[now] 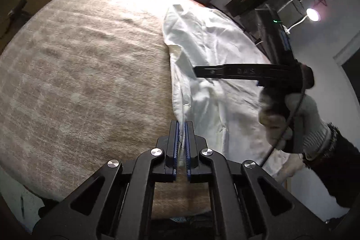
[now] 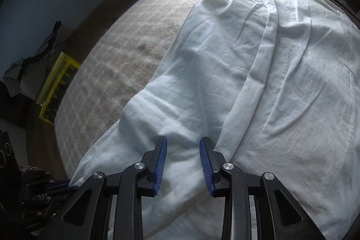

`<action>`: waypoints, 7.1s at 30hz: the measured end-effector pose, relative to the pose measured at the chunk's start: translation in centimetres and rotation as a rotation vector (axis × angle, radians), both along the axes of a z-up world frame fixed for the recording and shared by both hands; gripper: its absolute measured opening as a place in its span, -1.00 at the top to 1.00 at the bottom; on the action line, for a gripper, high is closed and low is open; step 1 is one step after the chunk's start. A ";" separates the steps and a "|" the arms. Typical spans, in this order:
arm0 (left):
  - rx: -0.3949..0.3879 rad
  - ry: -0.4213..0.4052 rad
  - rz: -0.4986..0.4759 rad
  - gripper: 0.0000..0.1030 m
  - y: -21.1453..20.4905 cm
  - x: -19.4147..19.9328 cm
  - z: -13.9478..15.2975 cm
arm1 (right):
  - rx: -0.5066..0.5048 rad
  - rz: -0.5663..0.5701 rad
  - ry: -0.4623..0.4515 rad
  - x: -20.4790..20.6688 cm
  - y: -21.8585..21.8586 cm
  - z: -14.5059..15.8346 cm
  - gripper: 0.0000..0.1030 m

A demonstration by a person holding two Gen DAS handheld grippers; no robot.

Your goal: Fold small clothes

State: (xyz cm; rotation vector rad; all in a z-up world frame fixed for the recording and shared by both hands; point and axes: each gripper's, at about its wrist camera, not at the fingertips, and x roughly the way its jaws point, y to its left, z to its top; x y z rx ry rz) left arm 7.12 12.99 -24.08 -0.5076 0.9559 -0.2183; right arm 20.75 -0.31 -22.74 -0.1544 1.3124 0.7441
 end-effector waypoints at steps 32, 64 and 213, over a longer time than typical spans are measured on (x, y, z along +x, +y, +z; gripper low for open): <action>0.066 -0.094 -0.151 0.95 -8.1 0.6 2.8 | 0.119 -0.149 0.045 1.4 -0.4 2.6 0.99; 0.173 -0.055 -0.172 0.94 -10.1 -0.7 2.4 | 0.224 -0.447 0.069 -1.7 -18.9 1.0 0.40; -0.005 0.009 -0.553 1.00 -33.3 7.0 -1.8 | -0.044 -0.647 -0.143 17.2 -40.4 4.9 1.00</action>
